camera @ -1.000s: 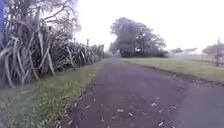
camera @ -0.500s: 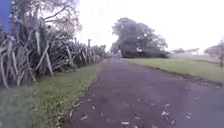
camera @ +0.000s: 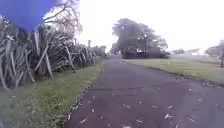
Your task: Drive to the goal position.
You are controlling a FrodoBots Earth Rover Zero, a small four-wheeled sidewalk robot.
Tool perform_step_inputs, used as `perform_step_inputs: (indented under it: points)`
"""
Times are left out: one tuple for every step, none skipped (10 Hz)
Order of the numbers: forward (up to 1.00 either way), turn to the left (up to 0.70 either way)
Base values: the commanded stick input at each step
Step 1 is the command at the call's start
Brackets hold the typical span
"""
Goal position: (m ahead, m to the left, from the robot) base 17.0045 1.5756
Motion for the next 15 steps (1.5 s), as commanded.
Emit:
perform_step_inputs:
  points:
    - [0.7,-0.33]
    - [0.7,-0.35]
    - [0.7,-0.35]
    - [0.7,-0.35]
    - [0.7,-0.35]
    - [0.7,-0.35]
    - [0.7,-0.35]
    - [0.34,-0.53]
    - [0.7,-0.35]
    - [0.7,-0.35]
    - [0.7,-0.35]
    - [0.7,-0.35]
    - [0.7,0.0]
    - [0.7,0.0]
    - [0.7,0.0]
